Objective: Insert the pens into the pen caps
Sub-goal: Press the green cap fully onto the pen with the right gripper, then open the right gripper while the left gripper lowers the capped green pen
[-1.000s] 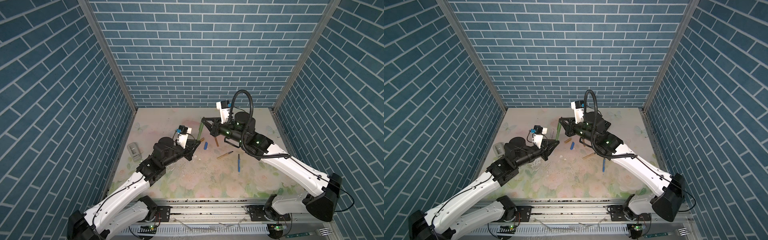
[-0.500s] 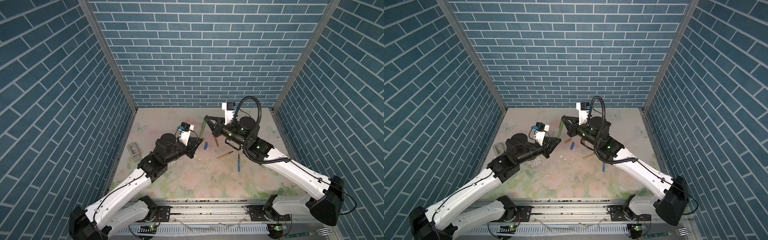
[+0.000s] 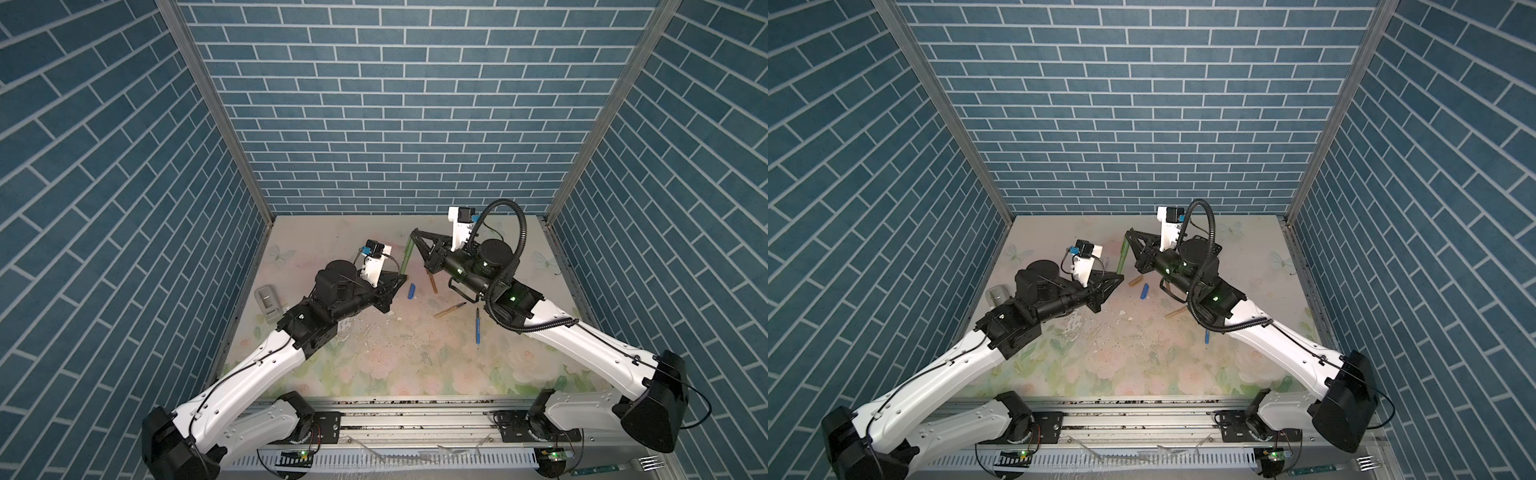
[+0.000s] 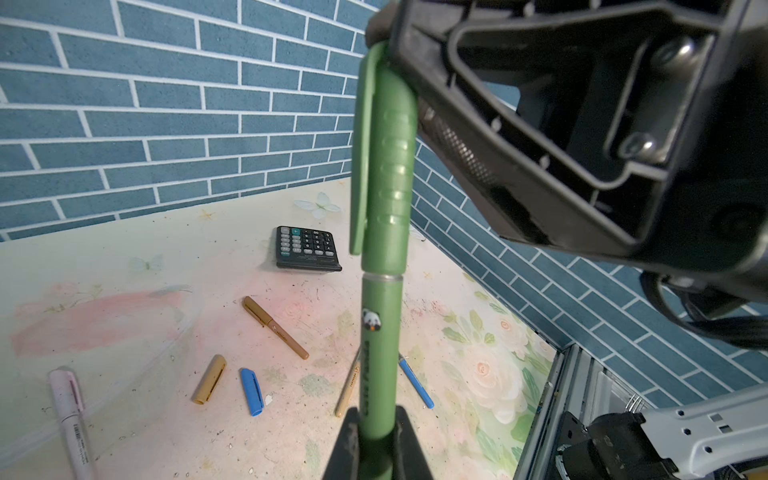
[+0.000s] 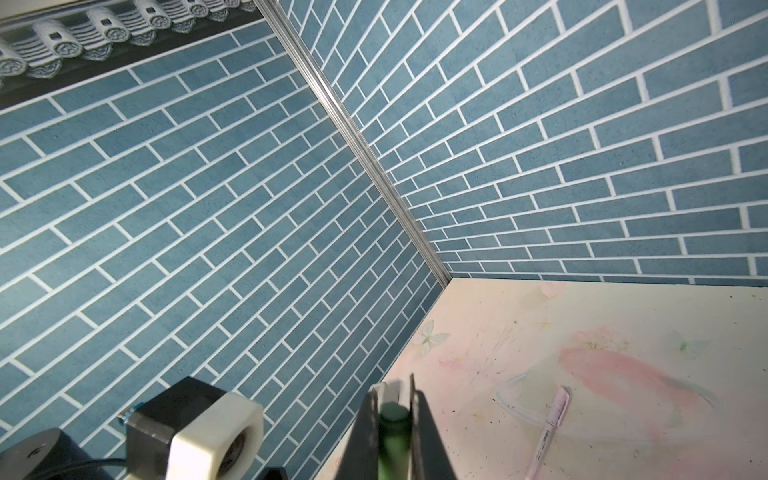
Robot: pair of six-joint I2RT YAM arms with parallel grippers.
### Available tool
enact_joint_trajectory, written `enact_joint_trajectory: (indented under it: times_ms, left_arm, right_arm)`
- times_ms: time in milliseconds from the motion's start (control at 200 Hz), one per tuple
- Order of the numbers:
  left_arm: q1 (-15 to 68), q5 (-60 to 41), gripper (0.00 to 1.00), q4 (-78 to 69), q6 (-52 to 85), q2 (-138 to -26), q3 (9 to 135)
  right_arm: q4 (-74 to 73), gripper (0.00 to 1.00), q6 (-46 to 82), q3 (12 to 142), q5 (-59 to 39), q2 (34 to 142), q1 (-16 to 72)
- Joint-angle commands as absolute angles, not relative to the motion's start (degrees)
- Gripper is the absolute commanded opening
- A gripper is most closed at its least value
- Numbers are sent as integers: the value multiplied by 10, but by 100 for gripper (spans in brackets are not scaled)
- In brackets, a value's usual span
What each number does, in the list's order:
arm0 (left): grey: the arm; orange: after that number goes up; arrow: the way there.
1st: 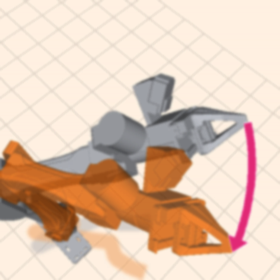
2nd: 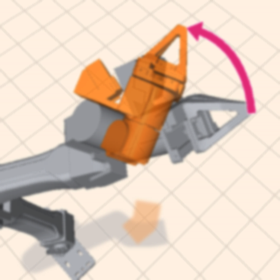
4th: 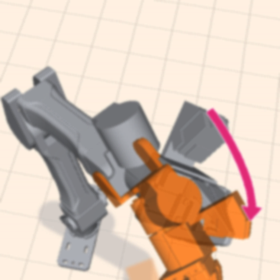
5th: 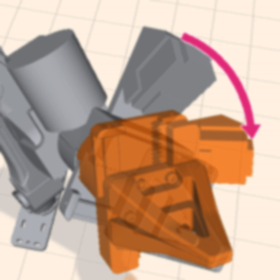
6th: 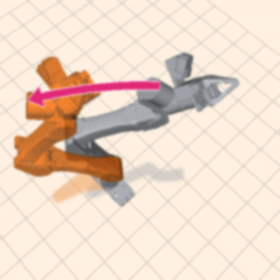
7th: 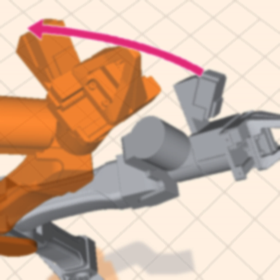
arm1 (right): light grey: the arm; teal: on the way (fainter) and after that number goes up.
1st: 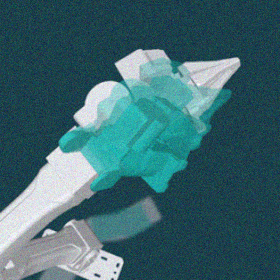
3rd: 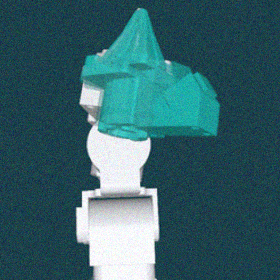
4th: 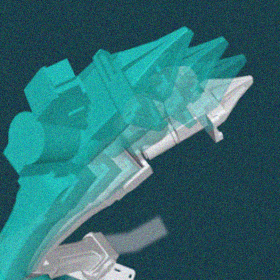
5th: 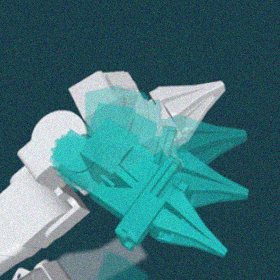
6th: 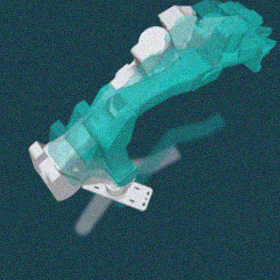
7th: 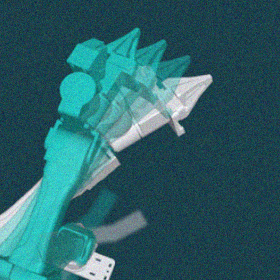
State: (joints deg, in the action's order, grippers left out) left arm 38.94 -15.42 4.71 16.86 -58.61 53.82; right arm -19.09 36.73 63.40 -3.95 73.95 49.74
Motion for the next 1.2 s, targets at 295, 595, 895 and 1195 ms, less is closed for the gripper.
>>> enact_joint_trajectory:
  times_ms: [295, 595, 895, 1195]
  left_arm:
    - [369, -72, 0, -178, 184, -604, 672]
    - [366, -82, 0, -191, 184, -634, 713]
    - [362, -93, 0, -168, 174, -629, 701]
    - [362, -124, 0, -71, 208, -570, 513]
  right_arm:
    - [-36, 0, 371, 572, -123, 764, 550]
    - [-47, 0, 375, 550, -120, 768, 555]
    - [-37, 1, 373, 551, -106, 748, 551]
    - [154, 43, 264, 836, -38, 706, 533]
